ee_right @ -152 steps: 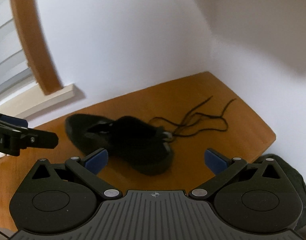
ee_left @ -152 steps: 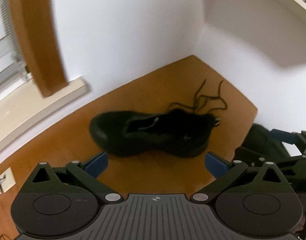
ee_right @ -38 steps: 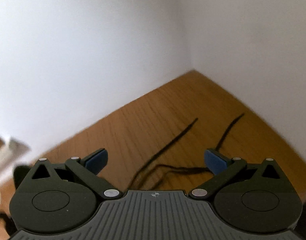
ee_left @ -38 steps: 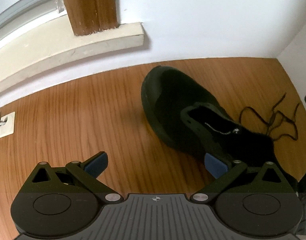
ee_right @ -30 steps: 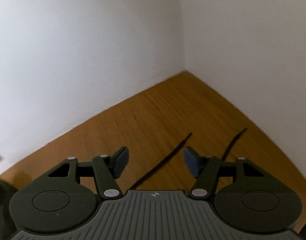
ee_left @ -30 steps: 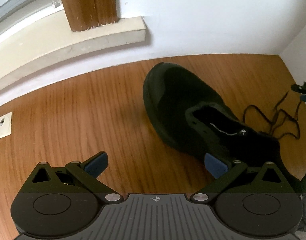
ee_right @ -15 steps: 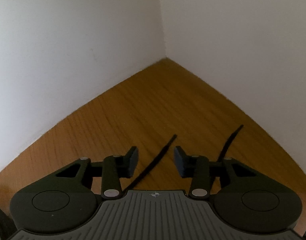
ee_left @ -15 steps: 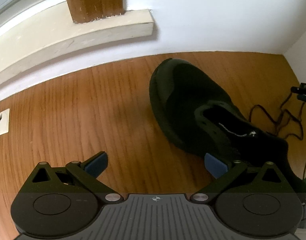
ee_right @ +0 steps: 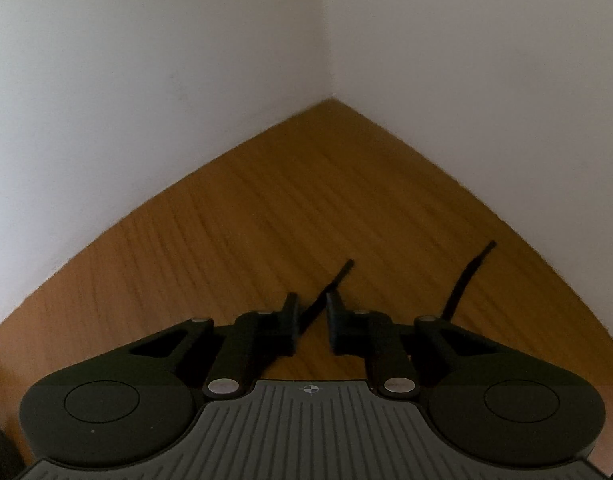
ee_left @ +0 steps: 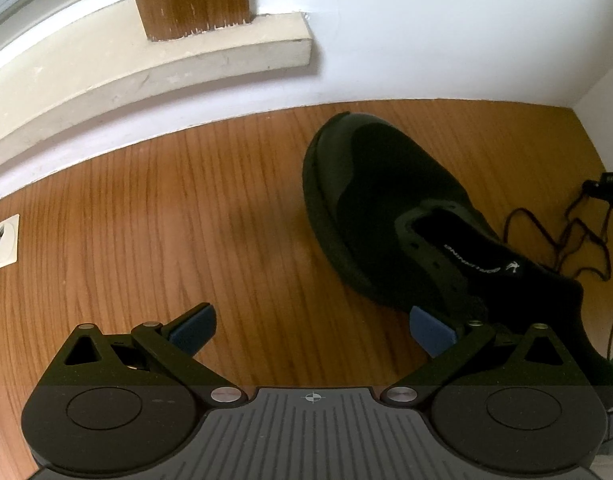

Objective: Lace up shoes with both hands
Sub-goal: 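Close the right gripper on the black lace end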

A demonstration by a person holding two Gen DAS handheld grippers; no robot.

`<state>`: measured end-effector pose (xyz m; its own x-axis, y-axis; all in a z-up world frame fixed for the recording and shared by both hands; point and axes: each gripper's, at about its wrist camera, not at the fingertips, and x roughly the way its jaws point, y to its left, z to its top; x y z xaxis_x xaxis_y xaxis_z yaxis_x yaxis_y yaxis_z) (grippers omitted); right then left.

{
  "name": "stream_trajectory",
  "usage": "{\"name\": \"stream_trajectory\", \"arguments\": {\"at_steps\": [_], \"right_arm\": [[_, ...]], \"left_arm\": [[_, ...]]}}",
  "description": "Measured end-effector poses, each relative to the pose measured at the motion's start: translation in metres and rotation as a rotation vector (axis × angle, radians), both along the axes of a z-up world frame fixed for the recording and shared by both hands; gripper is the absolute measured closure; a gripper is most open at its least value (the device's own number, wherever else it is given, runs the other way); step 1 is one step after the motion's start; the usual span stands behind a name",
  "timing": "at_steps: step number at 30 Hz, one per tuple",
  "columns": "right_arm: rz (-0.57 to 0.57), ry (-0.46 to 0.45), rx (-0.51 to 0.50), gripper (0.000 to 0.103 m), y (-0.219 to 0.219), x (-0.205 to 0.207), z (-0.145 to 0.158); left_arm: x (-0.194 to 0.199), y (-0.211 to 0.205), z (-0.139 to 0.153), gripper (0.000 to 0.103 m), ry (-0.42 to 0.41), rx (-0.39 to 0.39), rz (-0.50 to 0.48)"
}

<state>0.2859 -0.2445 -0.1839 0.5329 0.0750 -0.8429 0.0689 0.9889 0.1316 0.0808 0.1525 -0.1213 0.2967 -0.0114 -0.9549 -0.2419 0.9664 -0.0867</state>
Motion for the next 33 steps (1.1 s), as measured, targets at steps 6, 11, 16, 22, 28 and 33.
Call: {"name": "stream_trajectory", "arguments": {"at_steps": [6,11,16,22,28,33], "right_arm": [[0.013,-0.025,0.013,0.1,-0.004,-0.002,-0.007],[0.043,-0.097,0.074,0.101,-0.006,-0.005,-0.002],[0.093,-0.157,0.046,0.1,0.004,-0.014,0.018],[0.076,-0.11,-0.012,0.09,0.004,-0.001,0.008],[0.071,-0.087,-0.071,0.087,0.008,0.016,0.001],[0.052,-0.067,-0.082,0.077,0.005,0.014,0.004]], "left_arm": [[0.002,0.001,-0.002,0.0,-0.002,-0.002,-0.001],[0.002,0.002,0.001,0.0,-0.011,-0.008,0.0],[0.004,-0.001,0.003,0.0,-0.018,-0.005,-0.008],[0.003,-0.004,0.005,0.0,-0.015,0.002,-0.025],[0.002,0.001,0.004,0.0,-0.009,0.005,-0.002],[0.004,0.003,0.002,0.0,-0.002,0.002,0.011]]}}
